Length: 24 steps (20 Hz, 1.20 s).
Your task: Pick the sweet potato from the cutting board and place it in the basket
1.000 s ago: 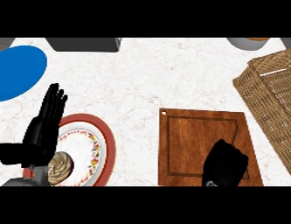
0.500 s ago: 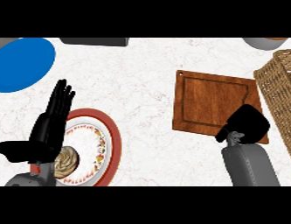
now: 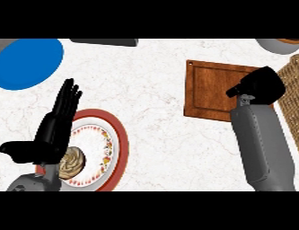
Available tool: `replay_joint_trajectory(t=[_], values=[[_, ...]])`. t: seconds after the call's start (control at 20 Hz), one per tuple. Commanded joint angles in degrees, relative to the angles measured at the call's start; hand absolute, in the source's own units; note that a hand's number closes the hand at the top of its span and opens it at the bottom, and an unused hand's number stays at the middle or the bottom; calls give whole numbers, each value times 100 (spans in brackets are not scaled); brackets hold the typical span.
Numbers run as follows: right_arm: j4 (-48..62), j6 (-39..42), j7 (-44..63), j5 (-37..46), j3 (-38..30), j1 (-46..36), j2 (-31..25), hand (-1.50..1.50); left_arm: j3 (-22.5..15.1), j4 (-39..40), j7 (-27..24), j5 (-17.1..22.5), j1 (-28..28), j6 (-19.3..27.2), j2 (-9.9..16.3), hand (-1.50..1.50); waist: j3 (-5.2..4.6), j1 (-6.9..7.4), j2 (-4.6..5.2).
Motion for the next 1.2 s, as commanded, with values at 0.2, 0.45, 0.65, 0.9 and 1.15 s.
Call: replay_joint_trajectory(t=[0.2,0.45,0.65,0.9,1.15], values=[[560,-1896,787,1136,-97,-1451,151,150,41,201,28,-121,-115,154,-84,0,-23,-145,-76],[1133,-1933,1117,1499,-449,-2455,155,150,88,-47,147,-59,24,65,30,0,-24,-162,-105],[1309,-2118,1613,1650,-433,-2290,156,150,258,-194,277,63,107,14,143,0,-23,-253,-152],[1298,-1479,1620,2018,-1120,-2523,-70,150,93,-214,46,-206,393,247,-41,0,-24,-406,-185],[1282,-781,1829,2635,-1189,-2475,38,150,260,101,44,-44,235,97,-46,0,-29,-540,-198]])
